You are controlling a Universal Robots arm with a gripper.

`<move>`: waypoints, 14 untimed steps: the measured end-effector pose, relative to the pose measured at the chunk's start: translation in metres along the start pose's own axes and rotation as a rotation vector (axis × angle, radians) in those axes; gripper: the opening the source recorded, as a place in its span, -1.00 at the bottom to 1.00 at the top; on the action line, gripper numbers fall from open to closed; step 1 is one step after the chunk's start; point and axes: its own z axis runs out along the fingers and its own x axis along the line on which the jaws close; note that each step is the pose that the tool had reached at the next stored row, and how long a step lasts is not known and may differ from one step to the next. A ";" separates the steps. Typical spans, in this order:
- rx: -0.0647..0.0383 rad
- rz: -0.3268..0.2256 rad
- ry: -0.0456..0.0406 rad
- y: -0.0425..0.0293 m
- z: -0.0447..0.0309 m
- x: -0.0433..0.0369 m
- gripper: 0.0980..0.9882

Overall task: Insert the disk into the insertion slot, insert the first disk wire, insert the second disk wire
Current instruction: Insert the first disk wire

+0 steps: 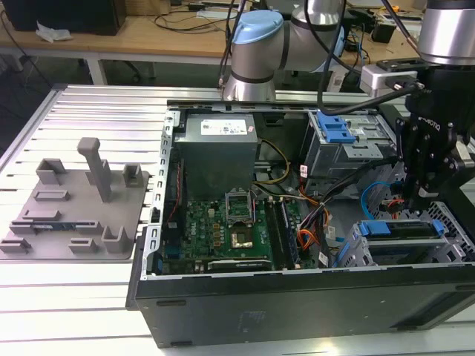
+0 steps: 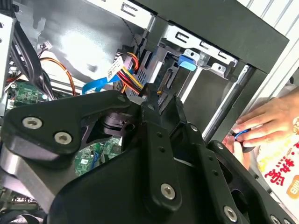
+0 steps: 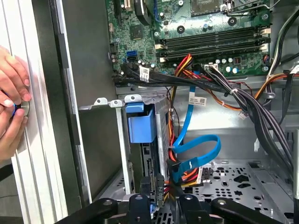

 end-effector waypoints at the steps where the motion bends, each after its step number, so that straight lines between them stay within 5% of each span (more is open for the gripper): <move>1: 0.000 0.000 -0.0019 0.0000 -0.0001 0.0001 -0.54; 9: -0.005 0.008 -0.0660 -0.0002 0.0003 0.0016 -0.58; 11: -0.005 0.009 -0.0728 -0.0003 0.0004 0.0022 -0.85; 14: -0.006 0.010 -0.0738 -0.0003 0.0005 0.0023 -0.85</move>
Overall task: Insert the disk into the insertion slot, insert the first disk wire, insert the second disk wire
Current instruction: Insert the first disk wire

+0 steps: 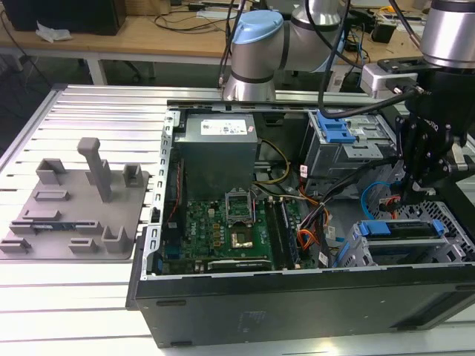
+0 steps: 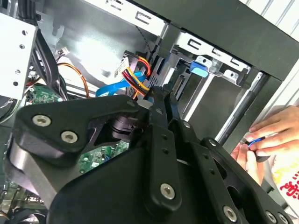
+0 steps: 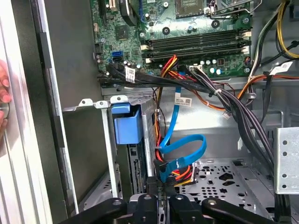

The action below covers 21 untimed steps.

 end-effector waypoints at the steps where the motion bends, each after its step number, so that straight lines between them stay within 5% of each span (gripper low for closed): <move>1: 0.000 0.000 0.0001 0.0000 -0.0001 0.0001 -0.85; 5: -0.004 -0.001 0.0013 -0.0020 0.0002 0.0001 -0.85; 8: -0.084 -0.017 0.0189 -0.0176 0.0022 -0.0012 -0.85; 9: -0.100 -0.021 0.0217 -0.0208 0.0026 -0.0014 -0.85; 11: -0.166 -0.034 0.0284 -0.0371 0.0045 -0.0026 -0.85; 12: -0.178 -0.036 0.0305 -0.0396 0.0048 -0.0028 -0.85; 13: -0.186 -0.038 0.0361 -0.0406 0.0049 -0.0033 -0.85; 15: -0.188 -0.042 0.0898 -0.0406 0.0046 -0.0049 -0.85; 16: -0.187 -0.045 0.1068 -0.0397 0.0046 -0.0049 -0.85; 19: -0.185 -0.046 0.1047 -0.0395 0.0047 -0.0045 -0.85; 20: -0.179 -0.045 0.0880 -0.0396 0.0052 -0.0020 -0.85; 21: -0.178 -0.045 0.0858 -0.0397 0.0054 -0.0008 -0.85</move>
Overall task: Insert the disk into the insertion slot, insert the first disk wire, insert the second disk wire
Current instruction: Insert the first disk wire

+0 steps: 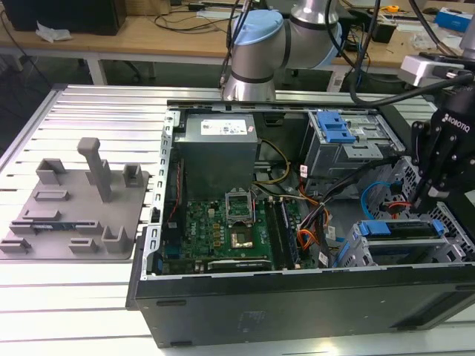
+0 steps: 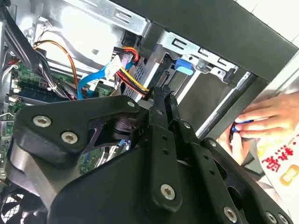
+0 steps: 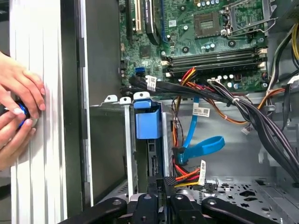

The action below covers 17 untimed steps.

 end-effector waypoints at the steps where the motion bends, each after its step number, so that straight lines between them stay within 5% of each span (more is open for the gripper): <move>1: 0.000 0.000 -0.0002 0.0000 0.0001 0.0003 -0.85; 3: 0.003 0.001 -0.0006 0.0004 0.0003 0.0009 -0.85; 6: 0.023 0.005 -0.0041 0.0016 0.0005 0.0015 -0.85; 10: 0.024 0.006 -0.0040 0.0031 -0.0001 0.0006 -0.85; 14: 0.032 0.006 -0.0093 0.0079 -0.0138 0.0045 -0.85; 15: 0.034 0.005 -0.0406 0.0079 -0.0137 0.0052 -0.85; 17: 0.033 0.002 -0.0761 0.0074 -0.0121 0.0113 -0.85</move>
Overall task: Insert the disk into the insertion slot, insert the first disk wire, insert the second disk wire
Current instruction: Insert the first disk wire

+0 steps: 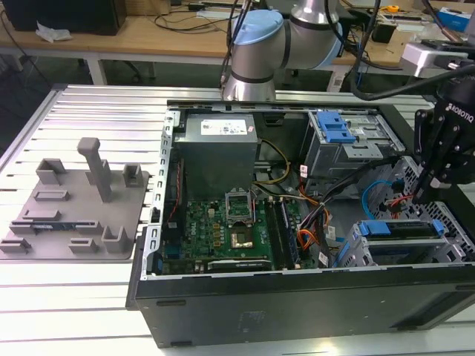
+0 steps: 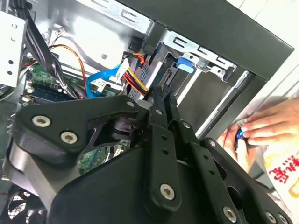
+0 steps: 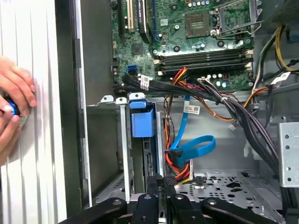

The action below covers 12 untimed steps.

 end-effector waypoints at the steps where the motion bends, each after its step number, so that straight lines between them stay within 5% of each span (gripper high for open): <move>1: -0.001 0.000 -0.0150 -0.0005 0.0005 0.0029 -0.85; 2: -0.001 0.000 -0.0222 -0.0007 0.0007 0.0041 -0.85; 5: -0.003 -0.001 -0.0656 -0.0019 0.0022 0.0113 -0.85; 6: -0.003 -0.001 -0.0712 -0.0021 0.0025 0.0128 -0.85; 12: -0.003 -0.001 -0.0725 -0.0021 0.0026 0.0133 -0.85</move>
